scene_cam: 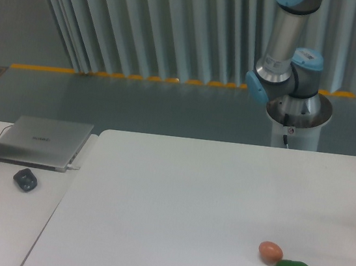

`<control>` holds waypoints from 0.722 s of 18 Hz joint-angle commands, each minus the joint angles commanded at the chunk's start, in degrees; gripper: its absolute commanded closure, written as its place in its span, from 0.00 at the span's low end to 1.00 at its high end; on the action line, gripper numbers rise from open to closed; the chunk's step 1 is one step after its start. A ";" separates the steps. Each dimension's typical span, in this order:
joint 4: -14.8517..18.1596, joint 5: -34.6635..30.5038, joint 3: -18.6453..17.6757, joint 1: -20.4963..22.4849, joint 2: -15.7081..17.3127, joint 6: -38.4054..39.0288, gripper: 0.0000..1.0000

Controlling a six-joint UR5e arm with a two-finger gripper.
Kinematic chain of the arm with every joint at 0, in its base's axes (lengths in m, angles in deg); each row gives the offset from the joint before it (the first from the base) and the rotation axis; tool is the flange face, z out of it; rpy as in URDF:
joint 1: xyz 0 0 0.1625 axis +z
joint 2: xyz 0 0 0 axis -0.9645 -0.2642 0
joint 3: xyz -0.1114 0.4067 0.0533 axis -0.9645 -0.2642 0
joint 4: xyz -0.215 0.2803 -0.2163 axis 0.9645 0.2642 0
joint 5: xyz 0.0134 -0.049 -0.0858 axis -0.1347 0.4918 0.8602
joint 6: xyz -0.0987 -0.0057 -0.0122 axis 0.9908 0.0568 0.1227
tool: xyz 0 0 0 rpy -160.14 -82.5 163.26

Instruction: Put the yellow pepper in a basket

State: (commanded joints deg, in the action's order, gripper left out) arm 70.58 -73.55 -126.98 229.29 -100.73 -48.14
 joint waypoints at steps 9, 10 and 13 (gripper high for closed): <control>-0.61 0.37 -0.35 -5.80 0.09 11.73 0.00; -0.61 0.20 -0.35 -6.16 0.26 11.73 0.00; -0.61 0.28 -0.35 -6.42 0.09 11.56 0.00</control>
State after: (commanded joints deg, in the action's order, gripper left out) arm 69.97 -73.26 -127.33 222.87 -100.64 -36.58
